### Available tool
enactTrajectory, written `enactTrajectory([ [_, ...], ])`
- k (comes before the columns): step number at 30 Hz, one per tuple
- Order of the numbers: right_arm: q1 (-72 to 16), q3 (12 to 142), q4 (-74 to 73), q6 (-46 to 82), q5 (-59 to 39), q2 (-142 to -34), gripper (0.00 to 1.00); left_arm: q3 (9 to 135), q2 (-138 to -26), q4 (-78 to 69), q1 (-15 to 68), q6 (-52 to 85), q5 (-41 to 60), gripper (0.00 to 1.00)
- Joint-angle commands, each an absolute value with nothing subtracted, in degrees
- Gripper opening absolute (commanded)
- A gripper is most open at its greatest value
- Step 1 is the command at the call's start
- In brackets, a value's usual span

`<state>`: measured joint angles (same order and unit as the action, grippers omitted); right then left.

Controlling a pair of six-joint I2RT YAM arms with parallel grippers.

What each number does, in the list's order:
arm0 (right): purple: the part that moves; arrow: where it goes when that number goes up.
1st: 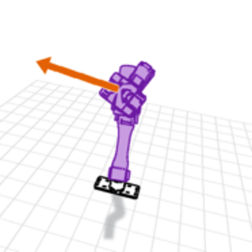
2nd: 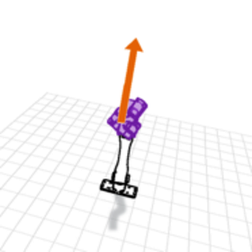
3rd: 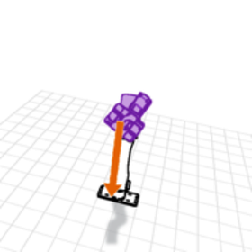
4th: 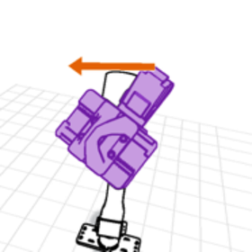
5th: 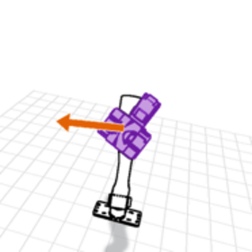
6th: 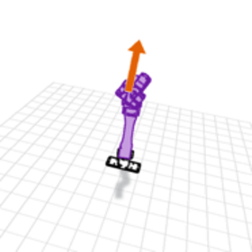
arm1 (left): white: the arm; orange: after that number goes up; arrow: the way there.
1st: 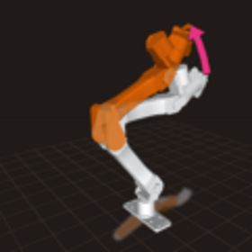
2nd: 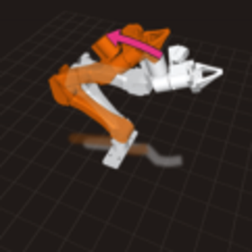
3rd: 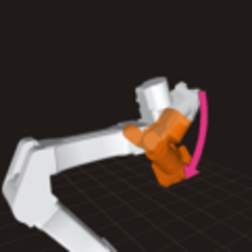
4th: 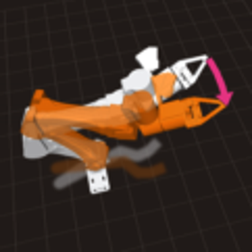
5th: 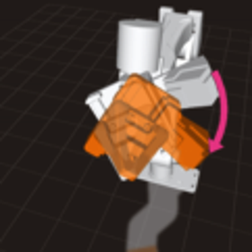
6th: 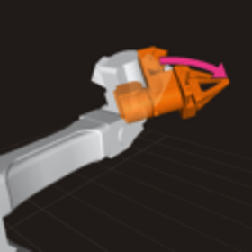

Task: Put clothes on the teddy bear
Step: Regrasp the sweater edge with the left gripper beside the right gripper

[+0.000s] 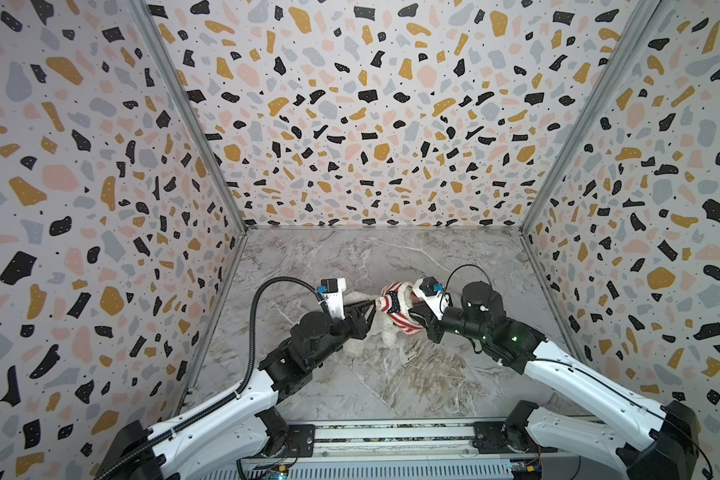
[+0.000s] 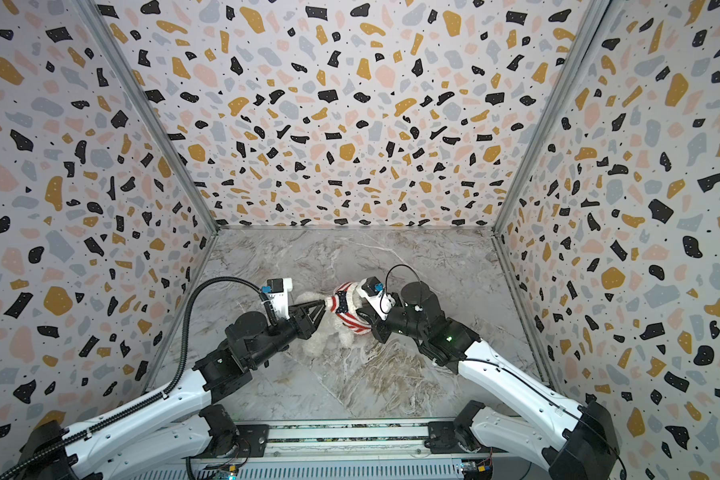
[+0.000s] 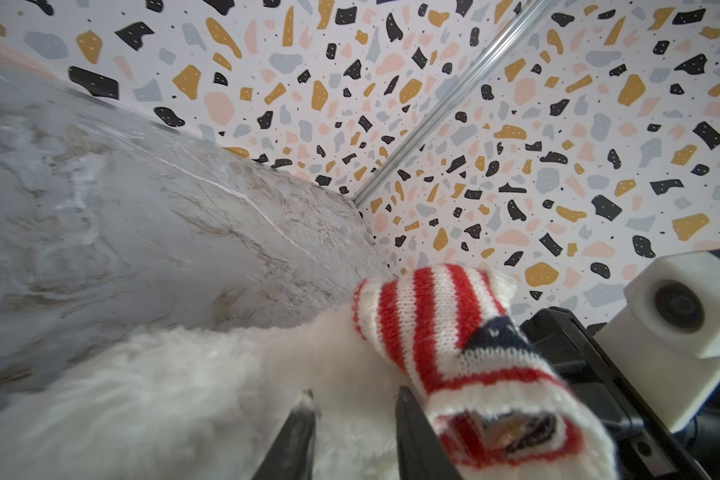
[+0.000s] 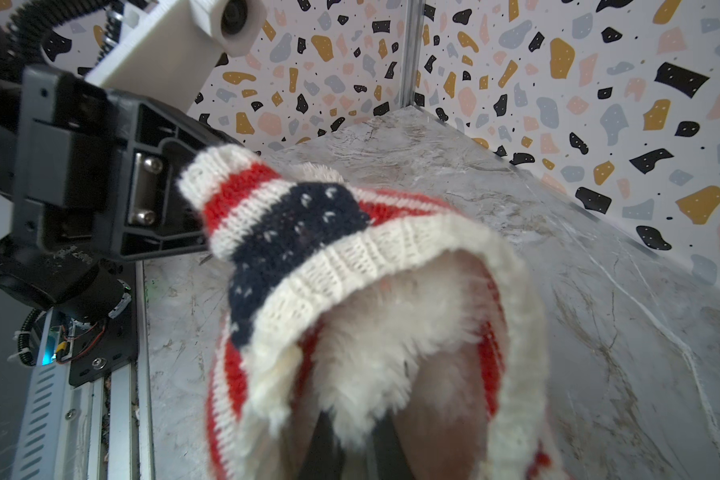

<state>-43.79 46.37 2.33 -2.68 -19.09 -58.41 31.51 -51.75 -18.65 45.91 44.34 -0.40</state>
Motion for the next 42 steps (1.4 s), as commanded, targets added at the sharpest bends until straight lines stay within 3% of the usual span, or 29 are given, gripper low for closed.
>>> enactTrajectory([
  [1, -43.9, 46.5, -2.2, -3.9, -20.6, -56.7, 0.00, 34.2, -52.0, -18.6, 45.7, 42.3, 3.5, 0.32],
  [7, -43.9, 46.1, -1.9, -4.2, -21.2, -56.6, 0.00, 36.3, -53.5, -18.9, 46.7, 40.2, 4.4, 0.26],
  [23, -43.9, 45.4, -1.5, -4.3, -21.3, -55.6, 0.00, 42.2, -56.9, -19.4, 51.4, 37.3, 3.8, 0.30],
  [33, -43.9, 44.5, -1.8, -4.6, -21.5, -53.9, 0.00, 34.6, -49.8, -19.7, 50.1, 44.6, -1.4, 0.35],
  [42, -43.9, 43.8, -3.0, -4.3, -22.3, -53.2, 0.00, 29.4, -47.3, -26.0, 47.6, 52.3, -0.1, 0.30],
])
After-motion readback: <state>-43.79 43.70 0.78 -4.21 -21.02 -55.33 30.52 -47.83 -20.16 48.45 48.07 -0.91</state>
